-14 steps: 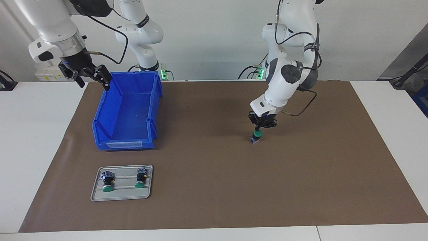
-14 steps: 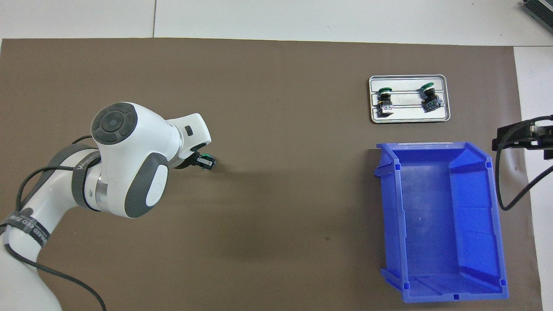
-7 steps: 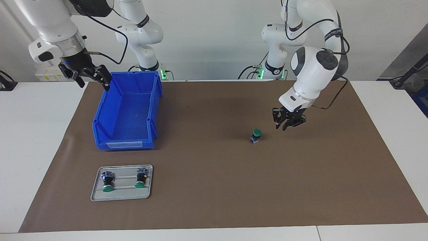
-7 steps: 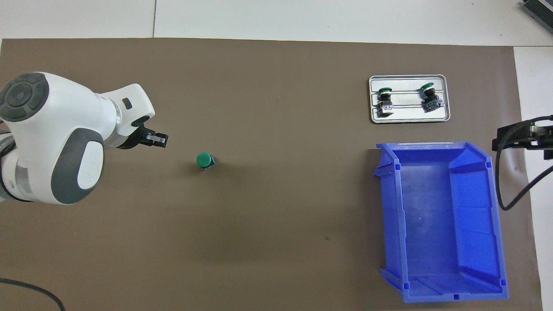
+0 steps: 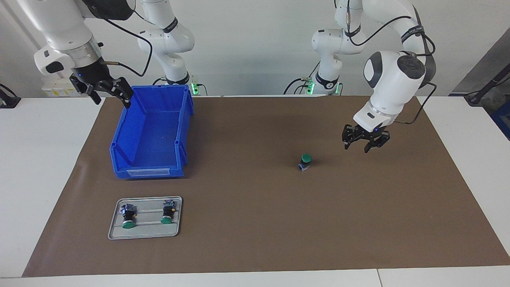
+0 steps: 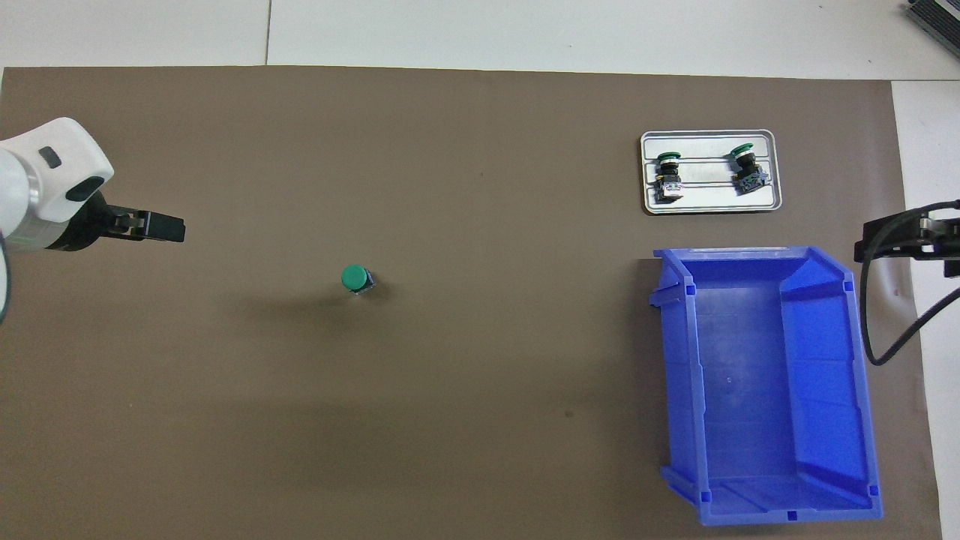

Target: Place and press button with both arms

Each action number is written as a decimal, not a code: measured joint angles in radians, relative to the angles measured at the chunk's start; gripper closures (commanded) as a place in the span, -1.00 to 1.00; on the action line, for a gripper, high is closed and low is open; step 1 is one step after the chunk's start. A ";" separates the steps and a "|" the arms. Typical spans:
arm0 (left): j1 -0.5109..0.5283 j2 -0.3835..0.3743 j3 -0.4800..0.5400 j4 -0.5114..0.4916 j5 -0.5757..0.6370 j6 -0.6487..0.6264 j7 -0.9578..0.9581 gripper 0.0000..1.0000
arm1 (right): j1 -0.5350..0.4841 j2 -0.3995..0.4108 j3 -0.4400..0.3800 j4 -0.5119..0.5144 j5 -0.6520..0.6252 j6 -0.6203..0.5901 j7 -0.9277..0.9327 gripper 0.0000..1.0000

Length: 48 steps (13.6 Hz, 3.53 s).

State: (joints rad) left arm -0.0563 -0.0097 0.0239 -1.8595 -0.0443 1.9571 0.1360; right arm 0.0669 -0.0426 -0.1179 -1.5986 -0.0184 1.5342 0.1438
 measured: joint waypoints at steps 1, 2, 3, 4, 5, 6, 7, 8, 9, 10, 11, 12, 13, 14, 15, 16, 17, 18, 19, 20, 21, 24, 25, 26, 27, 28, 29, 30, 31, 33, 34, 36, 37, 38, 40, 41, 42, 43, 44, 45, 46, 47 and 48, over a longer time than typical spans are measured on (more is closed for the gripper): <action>0.011 -0.013 0.002 0.028 0.000 -0.043 0.000 -1.00 | 0.000 0.000 0.000 0.000 0.000 0.000 0.000 -1.00; 0.018 -0.020 0.003 0.071 0.000 -0.098 0.000 -1.00 | 0.000 0.000 0.000 0.000 0.000 0.000 0.000 -1.00; 0.022 -0.023 0.003 0.117 0.000 -0.149 0.000 -1.00 | 0.000 0.000 0.000 0.000 0.000 0.000 0.000 -1.00; 0.023 -0.023 0.003 0.161 0.000 -0.195 0.000 -1.00 | 0.000 0.000 0.000 0.000 0.000 0.000 0.000 -1.00; 0.023 -0.024 0.003 0.199 0.000 -0.240 0.000 -1.00 | 0.000 0.000 0.000 0.000 0.000 0.000 0.000 -1.00; 0.023 -0.024 0.003 0.234 0.000 -0.285 0.000 -1.00 | 0.000 0.000 0.000 0.000 0.000 0.000 0.000 -1.00; 0.023 -0.023 0.003 0.268 0.000 -0.330 0.000 -1.00 | 0.000 0.000 0.000 0.000 0.000 0.000 0.000 -1.00; 0.023 -0.023 0.002 0.295 0.000 -0.368 0.000 -1.00 | 0.000 0.000 0.000 0.000 0.000 0.000 0.000 -1.00; 0.023 -0.023 0.002 0.313 0.000 -0.394 -0.001 -1.00 | 0.000 0.000 0.000 0.000 0.000 0.000 0.000 -1.00; 0.023 -0.023 0.002 0.322 0.000 -0.409 -0.002 -1.00 | 0.000 0.000 0.000 0.000 0.000 0.000 0.000 -1.00; 0.023 -0.023 0.002 0.323 0.000 -0.423 -0.004 -1.00 | 0.000 0.000 0.000 0.000 0.000 0.000 0.000 -1.00; 0.023 -0.022 0.002 0.323 0.000 -0.434 -0.005 -1.00 | 0.000 0.000 0.000 0.000 0.000 0.000 0.000 -1.00; 0.023 -0.023 0.002 0.322 0.000 -0.442 -0.006 -1.00 | 0.000 0.000 0.000 0.000 0.000 0.000 0.000 -1.00; 0.023 -0.023 0.002 0.319 0.000 -0.446 -0.006 -1.00 | 0.000 0.000 0.000 0.000 0.000 0.000 0.000 -1.00; 0.023 -0.023 0.002 0.314 0.000 -0.448 -0.007 -1.00 | 0.000 0.000 0.000 0.000 0.000 0.000 0.000 -1.00; 0.023 -0.024 0.002 0.306 0.000 -0.448 -0.012 -1.00 | 0.000 0.000 0.000 0.000 0.000 0.000 0.000 -1.00; 0.023 -0.025 0.002 0.302 0.000 -0.448 -0.017 -1.00 | 0.000 0.000 0.000 0.000 0.000 0.000 0.000 -1.00; 0.023 -0.026 0.002 0.299 0.000 -0.448 -0.018 -1.00 | 0.000 0.000 0.000 0.000 0.000 0.000 0.000 -1.00; 0.023 -0.027 0.002 0.297 0.000 -0.448 -0.019 -1.00 | 0.000 0.000 0.000 0.000 0.000 0.000 0.000 -1.00; 0.023 -0.029 0.002 0.296 0.000 -0.448 -0.020 -1.00 | 0.000 -0.001 0.000 0.000 0.000 0.000 0.000 -1.00; 0.023 -0.029 0.002 0.296 0.000 -0.448 -0.021 -1.00 | 0.000 -0.001 0.000 0.000 0.000 0.000 0.000 -1.00; 0.023 -0.030 0.003 0.295 0.000 -0.449 -0.022 -1.00 | 0.000 -0.001 0.000 0.000 0.000 0.000 0.000 -1.00; 0.023 -0.030 0.003 0.295 0.000 -0.449 -0.022 -1.00 | 0.000 -0.001 0.000 0.000 0.000 0.000 0.000 -1.00; 0.023 -0.030 0.003 0.295 0.000 -0.449 -0.022 -1.00 | 0.000 -0.001 0.000 0.000 0.000 0.000 0.000 -1.00; 0.023 -0.030 0.003 0.295 0.000 -0.449 -0.022 -1.00 | 0.000 -0.001 0.000 0.000 0.000 0.000 0.000 -1.00; 0.023 -0.030 0.003 0.295 0.000 -0.449 -0.022 -1.00 | 0.000 -0.001 0.000 0.000 0.000 0.001 0.000 -1.00; 0.023 -0.030 0.003 0.295 0.000 -0.449 -0.022 -1.00 | 0.002 -0.001 0.000 0.000 0.000 0.009 0.000 -1.00; 0.023 -0.030 0.003 0.295 0.000 -0.449 -0.022 -1.00 | 0.008 0.000 0.002 -0.001 0.001 0.030 0.004 -1.00; 0.023 -0.031 0.003 0.295 0.000 -0.449 -0.022 -1.00 | 0.023 0.001 0.004 -0.004 0.002 0.049 0.023 -1.00; 0.023 -0.031 0.003 0.295 0.000 -0.450 -0.022 -1.00 | 0.092 0.014 0.007 -0.009 0.004 0.093 0.099 -1.00; 0.023 -0.031 0.003 0.295 0.000 -0.450 -0.022 -1.00 | 0.145 0.029 0.009 -0.012 0.004 0.123 0.146 -1.00; 0.023 -0.031 0.003 0.295 0.000 -0.450 -0.022 -1.00 | 0.267 0.083 0.014 -0.009 0.015 0.182 0.274 -1.00; 0.023 -0.031 0.003 0.295 0.000 -0.450 -0.023 -1.00 | 0.327 0.125 0.017 0.005 0.023 0.218 0.344 -1.00; 0.023 -0.031 0.003 0.295 0.000 -0.450 -0.023 -1.00 | 0.384 0.176 0.018 0.026 0.031 0.264 0.399 -1.00; 0.023 -0.031 0.003 0.295 0.000 -0.450 -0.023 -1.00 | 0.490 0.294 0.021 0.068 0.057 0.400 0.456 -1.00; 0.023 -0.031 0.003 0.295 0.000 -0.450 -0.023 -1.00 | 0.543 0.352 0.021 0.081 0.069 0.496 0.477 -1.00; 0.023 -0.031 0.003 0.295 0.000 -0.450 -0.023 -1.00 | 0.599 0.412 0.021 0.090 0.070 0.583 0.498 -1.00; 0.023 -0.031 0.003 0.295 0.000 -0.450 -0.023 -1.00 | 0.641 0.464 0.021 0.097 0.069 0.647 0.507 -1.00; 0.023 -0.031 0.003 0.295 0.000 -0.450 -0.023 -1.00 | 0.672 0.513 0.023 0.104 0.069 0.707 0.507 -1.00; 0.023 -0.031 0.003 0.295 0.000 -0.450 -0.023 -1.00 | 0.699 0.561 0.026 0.114 0.069 0.771 0.507 -1.00; 0.023 -0.031 0.003 0.295 0.000 -0.451 -0.023 -1.00 | 0.724 0.606 0.028 0.127 0.069 0.831 0.507 -1.00; 0.023 -0.031 0.003 0.295 0.000 -0.451 -0.023 -1.00 | 0.748 0.649 0.028 0.144 0.069 0.883 0.507 -1.00; 0.023 -0.031 0.003 0.295 0.000 -0.451 -0.023 -1.00 | 0.768 0.683 0.028 0.162 0.069 0.916 0.509 -1.00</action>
State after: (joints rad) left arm -0.0328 -0.0407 0.0265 -1.5649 -0.0442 1.5066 0.1133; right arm 0.8351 0.6408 -0.0895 -1.4361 0.0509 2.4502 0.6525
